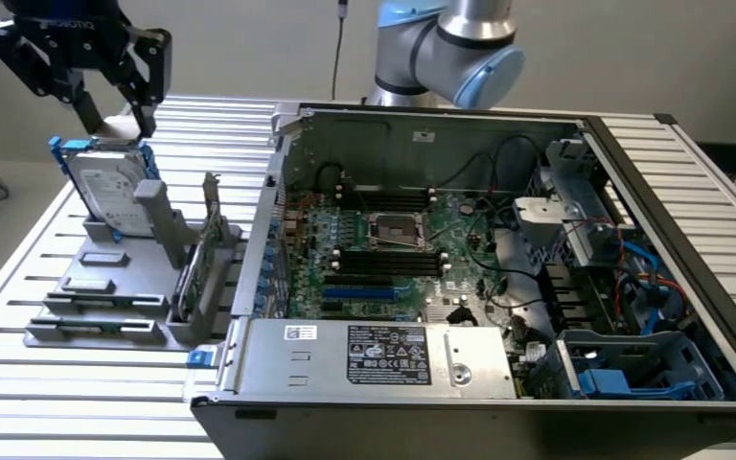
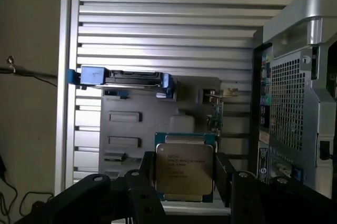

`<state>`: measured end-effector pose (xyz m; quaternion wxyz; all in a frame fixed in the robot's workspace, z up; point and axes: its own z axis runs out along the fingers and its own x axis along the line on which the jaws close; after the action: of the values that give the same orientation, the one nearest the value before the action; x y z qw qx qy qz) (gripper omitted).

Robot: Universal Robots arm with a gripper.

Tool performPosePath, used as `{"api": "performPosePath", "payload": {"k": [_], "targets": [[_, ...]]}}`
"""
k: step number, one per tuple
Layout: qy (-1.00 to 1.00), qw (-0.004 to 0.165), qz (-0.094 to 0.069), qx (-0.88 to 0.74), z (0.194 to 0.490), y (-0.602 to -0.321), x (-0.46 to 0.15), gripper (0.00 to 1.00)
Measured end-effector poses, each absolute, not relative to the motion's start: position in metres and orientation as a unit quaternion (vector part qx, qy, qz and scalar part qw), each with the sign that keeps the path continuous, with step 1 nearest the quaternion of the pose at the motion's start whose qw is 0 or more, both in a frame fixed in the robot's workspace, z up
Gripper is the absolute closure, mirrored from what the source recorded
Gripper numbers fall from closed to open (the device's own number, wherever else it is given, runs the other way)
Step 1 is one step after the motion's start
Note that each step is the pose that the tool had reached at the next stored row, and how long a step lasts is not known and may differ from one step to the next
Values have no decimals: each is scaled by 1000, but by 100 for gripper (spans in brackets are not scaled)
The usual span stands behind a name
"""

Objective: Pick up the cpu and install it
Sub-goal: 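Pick up the cpu and move it towards the insertion slot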

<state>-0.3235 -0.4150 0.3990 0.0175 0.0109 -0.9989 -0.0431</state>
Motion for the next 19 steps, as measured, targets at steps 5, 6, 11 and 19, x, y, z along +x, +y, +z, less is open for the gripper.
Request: {"api": "performPosePath", "payload": {"k": [5, 6, 11, 19], "targets": [[-998, 17, -53, 11, 399, -415, -301, 45], [-998, 17, -55, 11, 399, -415, -296, 45], [-998, 17, -63, 11, 400, -415, -273, 45], [-997, 17, -70, 11, 399, -415, -237, 45]]}}
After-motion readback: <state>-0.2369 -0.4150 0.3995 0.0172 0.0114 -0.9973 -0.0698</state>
